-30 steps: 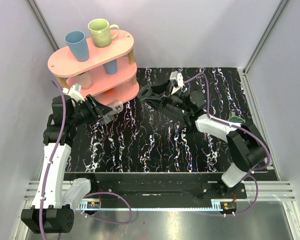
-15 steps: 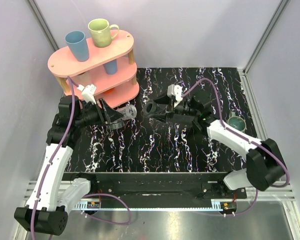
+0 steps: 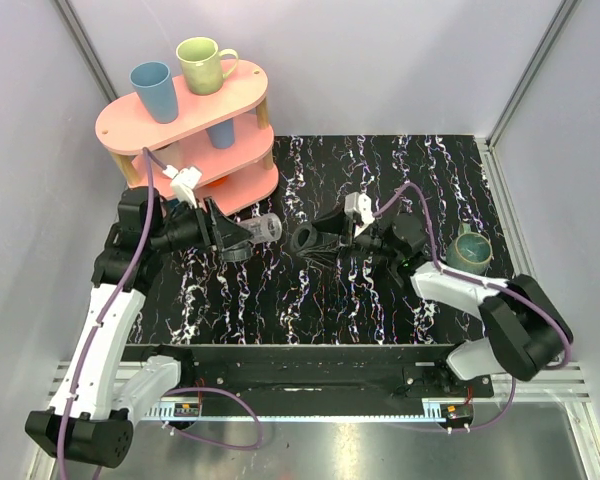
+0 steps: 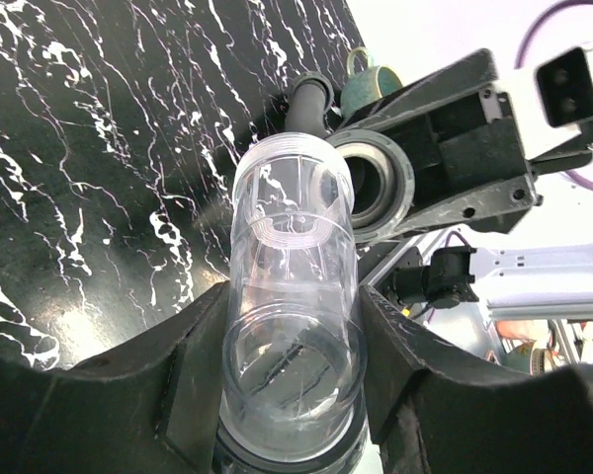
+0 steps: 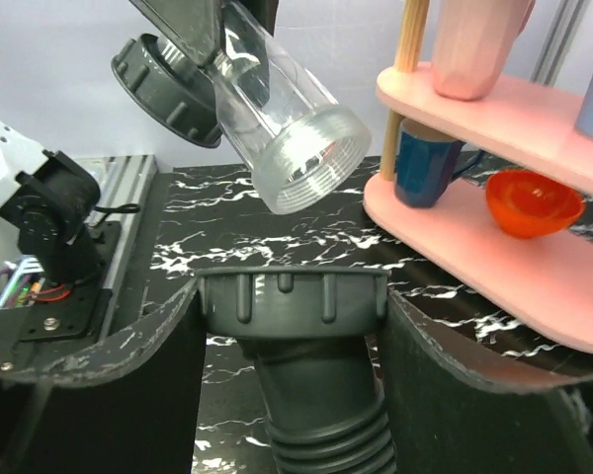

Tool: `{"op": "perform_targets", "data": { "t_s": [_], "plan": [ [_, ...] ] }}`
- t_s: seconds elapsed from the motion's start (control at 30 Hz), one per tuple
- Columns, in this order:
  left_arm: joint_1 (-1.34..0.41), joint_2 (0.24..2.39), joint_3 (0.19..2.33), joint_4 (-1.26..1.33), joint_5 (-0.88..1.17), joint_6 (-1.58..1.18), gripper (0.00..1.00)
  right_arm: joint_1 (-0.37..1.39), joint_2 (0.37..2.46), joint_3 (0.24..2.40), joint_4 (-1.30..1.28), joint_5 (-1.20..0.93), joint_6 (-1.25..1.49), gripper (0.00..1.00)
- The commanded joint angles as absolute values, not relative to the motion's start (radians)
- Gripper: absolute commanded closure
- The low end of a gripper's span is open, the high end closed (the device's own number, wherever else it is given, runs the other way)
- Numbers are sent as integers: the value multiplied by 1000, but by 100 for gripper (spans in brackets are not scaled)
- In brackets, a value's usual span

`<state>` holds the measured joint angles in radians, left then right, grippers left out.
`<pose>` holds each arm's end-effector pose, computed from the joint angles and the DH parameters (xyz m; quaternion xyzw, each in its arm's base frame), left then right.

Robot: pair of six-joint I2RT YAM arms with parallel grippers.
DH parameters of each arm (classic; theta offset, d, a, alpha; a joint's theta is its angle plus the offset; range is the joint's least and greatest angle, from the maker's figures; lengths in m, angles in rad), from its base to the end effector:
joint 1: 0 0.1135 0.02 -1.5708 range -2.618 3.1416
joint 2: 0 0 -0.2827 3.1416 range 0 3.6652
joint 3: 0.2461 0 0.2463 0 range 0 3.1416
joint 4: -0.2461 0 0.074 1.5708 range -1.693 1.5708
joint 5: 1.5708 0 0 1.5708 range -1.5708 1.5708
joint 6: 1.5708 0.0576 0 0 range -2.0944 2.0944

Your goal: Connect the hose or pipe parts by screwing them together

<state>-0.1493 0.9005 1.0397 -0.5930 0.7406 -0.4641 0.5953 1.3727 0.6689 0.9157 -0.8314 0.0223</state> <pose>0.1696 -0.0648 0.3765 0.0655 0.8109 -0.4417 0.3783 0.2209 0.2010 0.3056 -0.4638 0.4626 0.4580 0.6009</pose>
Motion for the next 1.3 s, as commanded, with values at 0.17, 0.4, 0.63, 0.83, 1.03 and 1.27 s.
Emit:
{"op": "perform_targets", "data": {
  "t_s": [0.17,0.4,0.63,0.83,1.03,1.27],
  "plan": [
    [-244,910,1032,-563,802,-466,100,604,1515,571,1463,-879,269,55],
    [-305,951,1031,-584,764,-428,100,604,1451,600,1211,-934,59,54],
    [-307,976,1069,-600,810,-407,100,609,1338,670,905,-936,-241,53],
    [-307,985,1071,-594,859,-388,100,635,1313,710,741,-950,-354,53],
    [-307,982,1104,-592,877,-396,100,657,1298,735,653,-942,-414,53],
    [-307,986,1083,-611,900,-371,100,690,1289,736,693,-925,-388,54]
  ]
}}
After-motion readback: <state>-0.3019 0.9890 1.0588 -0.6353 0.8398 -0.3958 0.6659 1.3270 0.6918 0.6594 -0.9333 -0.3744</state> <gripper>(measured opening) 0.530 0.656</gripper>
